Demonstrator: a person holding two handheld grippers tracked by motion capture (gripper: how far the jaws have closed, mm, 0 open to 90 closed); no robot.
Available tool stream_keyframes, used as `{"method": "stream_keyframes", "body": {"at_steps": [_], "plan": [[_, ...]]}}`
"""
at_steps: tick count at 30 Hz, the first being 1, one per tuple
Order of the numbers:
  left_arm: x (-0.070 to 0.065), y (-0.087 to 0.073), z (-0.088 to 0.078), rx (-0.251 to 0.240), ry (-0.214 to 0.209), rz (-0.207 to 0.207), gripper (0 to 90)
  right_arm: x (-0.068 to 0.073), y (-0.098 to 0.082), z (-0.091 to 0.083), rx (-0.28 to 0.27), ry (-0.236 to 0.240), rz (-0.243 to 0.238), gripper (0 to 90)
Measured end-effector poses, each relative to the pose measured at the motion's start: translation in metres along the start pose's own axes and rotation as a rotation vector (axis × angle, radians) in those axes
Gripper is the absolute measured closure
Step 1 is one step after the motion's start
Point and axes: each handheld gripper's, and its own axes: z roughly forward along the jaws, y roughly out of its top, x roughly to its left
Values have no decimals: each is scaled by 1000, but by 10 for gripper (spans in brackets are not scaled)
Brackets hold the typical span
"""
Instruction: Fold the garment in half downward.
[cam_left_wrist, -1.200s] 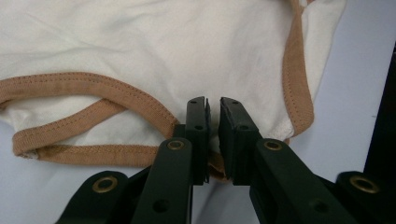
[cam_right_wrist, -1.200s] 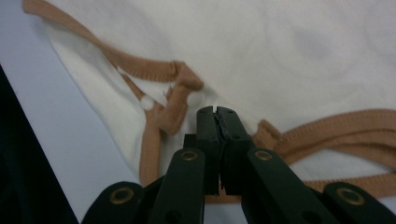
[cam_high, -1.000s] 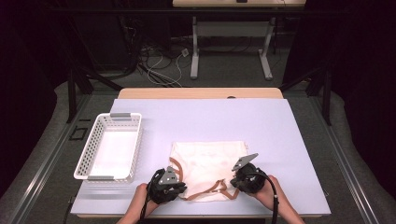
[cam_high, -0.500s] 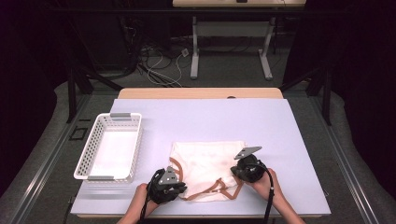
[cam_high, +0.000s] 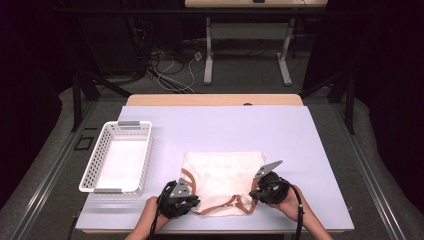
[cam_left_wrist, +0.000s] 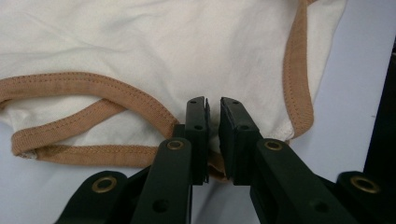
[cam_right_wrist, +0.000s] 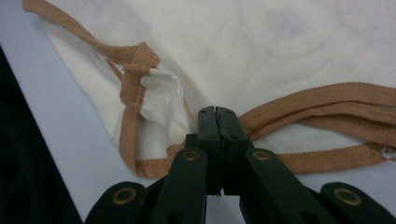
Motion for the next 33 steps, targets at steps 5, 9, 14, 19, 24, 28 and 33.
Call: {"method": "stream_keyframes", "body": {"at_steps": [5, 9, 14, 19, 24, 28, 33], "plan": [[0, 0, 0, 0, -2, 0, 816, 2, 2, -11, -24, 3, -15, 897], [0, 0, 0, 1, -2, 0, 811, 6, 4, -12, -51, -1, -26, 877], [0, 0, 0, 1, -12, -3, 778, 14, 7, 1, -80, -28, -19, 834], [-2, 0, -4, 15, -15, 16, 719, 20, 5, 17, -28, -30, -61, 732], [2, -3, -12, 28, 25, -9, 606, 22, -2, 12, -8, -26, -104, 546], [12, -4, -17, 2, 102, -74, 385, 16, -6, 5, -49, -36, -48, 372], [20, -6, -22, -50, 133, -123, 274, 5, -8, 0, -97, -62, 3, 230]]}}
